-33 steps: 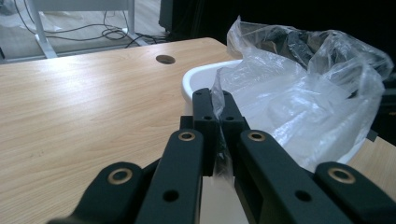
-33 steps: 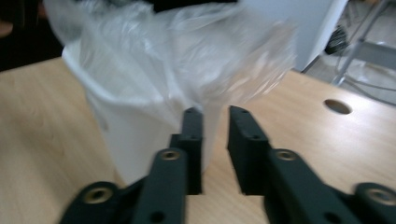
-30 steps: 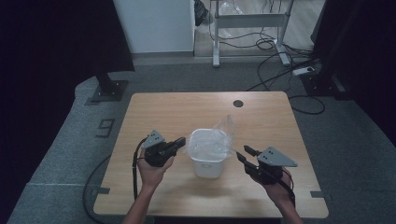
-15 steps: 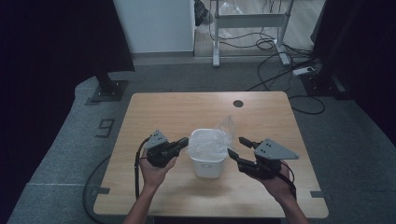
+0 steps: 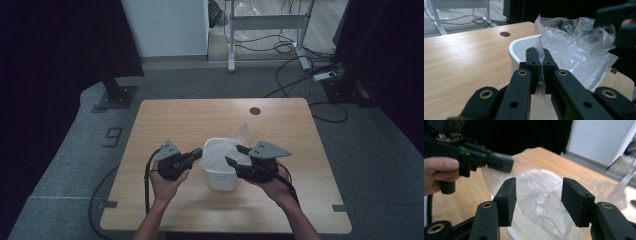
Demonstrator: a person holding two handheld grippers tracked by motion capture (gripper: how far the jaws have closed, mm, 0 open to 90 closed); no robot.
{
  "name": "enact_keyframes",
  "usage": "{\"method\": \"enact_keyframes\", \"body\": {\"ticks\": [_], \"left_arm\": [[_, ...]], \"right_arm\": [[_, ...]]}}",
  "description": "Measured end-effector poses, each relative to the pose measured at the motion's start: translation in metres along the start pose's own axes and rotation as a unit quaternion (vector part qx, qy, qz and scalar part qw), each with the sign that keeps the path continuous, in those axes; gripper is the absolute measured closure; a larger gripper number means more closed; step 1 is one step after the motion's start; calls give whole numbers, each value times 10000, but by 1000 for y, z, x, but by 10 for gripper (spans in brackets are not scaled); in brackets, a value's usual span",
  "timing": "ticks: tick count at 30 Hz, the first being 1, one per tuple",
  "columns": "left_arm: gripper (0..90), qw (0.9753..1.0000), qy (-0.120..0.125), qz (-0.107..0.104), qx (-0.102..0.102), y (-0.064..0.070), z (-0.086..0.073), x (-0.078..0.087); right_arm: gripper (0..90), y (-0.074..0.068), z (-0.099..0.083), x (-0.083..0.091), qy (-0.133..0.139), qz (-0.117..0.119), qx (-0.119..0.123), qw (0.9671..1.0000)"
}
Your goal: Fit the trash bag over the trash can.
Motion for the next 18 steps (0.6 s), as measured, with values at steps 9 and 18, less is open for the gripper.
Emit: {"method": "enact_keyframes", "body": {"ticks": [9,18], "left_arm": [[877,10000,-13,7,23,-1,-2,-1],[877,9999,-51,63,100,-6,-6,0]], "right_arm": [[727,6,-26,-4,-173,-6,18,9998],[832,-16,-38,15,100,401,227,9989]]}}
Point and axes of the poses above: each handheld gripper's, and its own axes: x roughly backward along the jaws, z roughly out of its top, y roughly to its right, the point moved 6 cm from there along -x, roughly forward along the jaws, and after that the axes turned 4 degrees about -x, right-handed, at the moved point
